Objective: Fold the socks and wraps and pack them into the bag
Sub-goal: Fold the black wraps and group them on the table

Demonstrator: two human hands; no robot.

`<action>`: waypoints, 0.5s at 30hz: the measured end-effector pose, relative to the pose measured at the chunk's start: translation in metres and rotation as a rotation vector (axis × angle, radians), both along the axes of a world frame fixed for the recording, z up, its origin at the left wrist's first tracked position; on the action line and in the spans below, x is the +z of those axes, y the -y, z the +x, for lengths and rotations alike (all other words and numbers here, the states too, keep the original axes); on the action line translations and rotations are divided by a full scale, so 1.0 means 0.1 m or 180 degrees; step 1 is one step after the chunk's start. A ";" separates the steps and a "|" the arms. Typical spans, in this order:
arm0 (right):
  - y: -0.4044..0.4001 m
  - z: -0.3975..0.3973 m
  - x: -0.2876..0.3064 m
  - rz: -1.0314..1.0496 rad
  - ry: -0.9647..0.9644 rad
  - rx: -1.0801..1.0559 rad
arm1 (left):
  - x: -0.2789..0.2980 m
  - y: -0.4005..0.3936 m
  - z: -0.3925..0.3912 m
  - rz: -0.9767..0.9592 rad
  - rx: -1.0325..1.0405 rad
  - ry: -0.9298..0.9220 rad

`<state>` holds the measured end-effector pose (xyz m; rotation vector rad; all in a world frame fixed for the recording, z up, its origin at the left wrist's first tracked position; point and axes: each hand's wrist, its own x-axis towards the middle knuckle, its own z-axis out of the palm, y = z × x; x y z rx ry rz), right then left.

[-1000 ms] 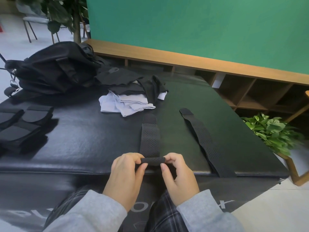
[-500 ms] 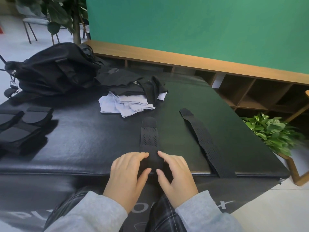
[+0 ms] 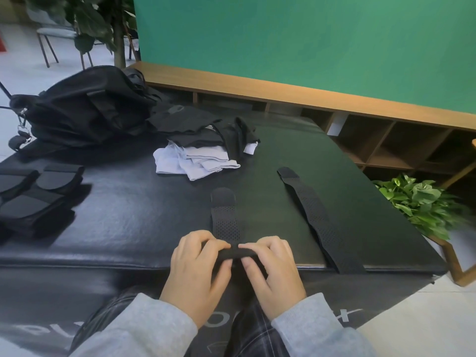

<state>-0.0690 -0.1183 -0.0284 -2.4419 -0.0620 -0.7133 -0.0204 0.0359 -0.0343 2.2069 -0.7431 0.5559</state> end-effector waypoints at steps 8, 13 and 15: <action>-0.05 -0.09 0.14 0.0743 -0.0258 -0.0203 | 0.13 0.03 -0.06 -0.0466 0.0014 -0.1012; -0.04 -0.10 0.09 0.0998 -0.0133 -0.0402 | 0.05 0.01 -0.04 -0.0376 0.0033 -0.0661; -0.04 -0.10 0.10 0.1019 -0.0108 -0.0442 | 0.05 0.00 -0.03 -0.0294 -0.0030 -0.0496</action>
